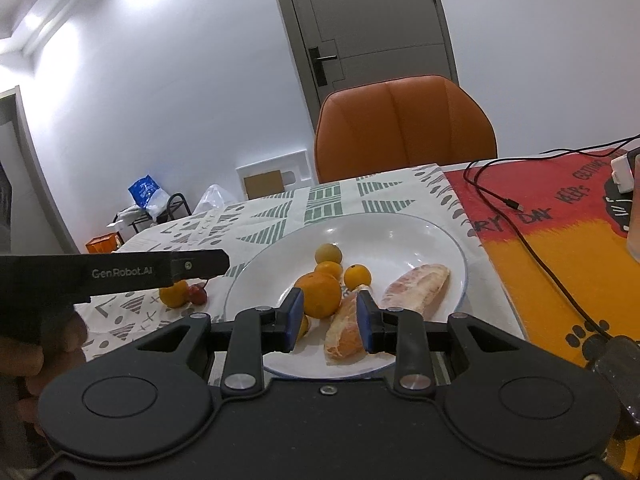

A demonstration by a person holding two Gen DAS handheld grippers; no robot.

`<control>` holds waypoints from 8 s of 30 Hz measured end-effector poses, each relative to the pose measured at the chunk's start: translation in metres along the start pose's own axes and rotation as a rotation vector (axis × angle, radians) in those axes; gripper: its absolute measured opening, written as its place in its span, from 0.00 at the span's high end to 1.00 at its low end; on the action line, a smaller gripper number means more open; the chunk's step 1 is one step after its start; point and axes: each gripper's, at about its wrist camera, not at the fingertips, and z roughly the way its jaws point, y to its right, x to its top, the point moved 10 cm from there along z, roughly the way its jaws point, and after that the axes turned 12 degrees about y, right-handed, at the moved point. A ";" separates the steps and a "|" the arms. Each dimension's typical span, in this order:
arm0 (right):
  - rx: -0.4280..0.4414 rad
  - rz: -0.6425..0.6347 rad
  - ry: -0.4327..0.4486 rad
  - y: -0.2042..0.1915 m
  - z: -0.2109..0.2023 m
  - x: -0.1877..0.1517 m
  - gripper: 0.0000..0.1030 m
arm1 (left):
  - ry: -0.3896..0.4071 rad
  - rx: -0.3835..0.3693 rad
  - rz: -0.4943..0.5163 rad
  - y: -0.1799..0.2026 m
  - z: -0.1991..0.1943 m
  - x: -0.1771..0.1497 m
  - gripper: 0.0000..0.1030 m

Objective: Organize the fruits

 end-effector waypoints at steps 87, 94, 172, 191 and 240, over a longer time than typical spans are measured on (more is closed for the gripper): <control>0.231 -0.243 -0.154 -0.139 0.108 -0.028 0.59 | -0.059 0.264 -0.177 -0.157 -0.032 -0.037 0.46; 0.241 -0.281 -0.183 -0.147 0.122 -0.037 0.64 | -0.066 0.282 -0.191 -0.166 -0.029 -0.039 0.51; -0.013 -0.100 0.000 -0.027 0.042 0.013 0.79 | -0.018 0.113 -0.056 -0.058 0.004 -0.005 0.68; -0.095 -0.061 0.016 0.021 0.033 0.016 0.79 | 0.000 0.074 -0.036 -0.027 0.013 0.002 0.68; -0.069 -0.045 -0.013 0.000 0.021 -0.002 0.46 | -0.007 0.117 -0.027 -0.049 -0.003 0.001 0.37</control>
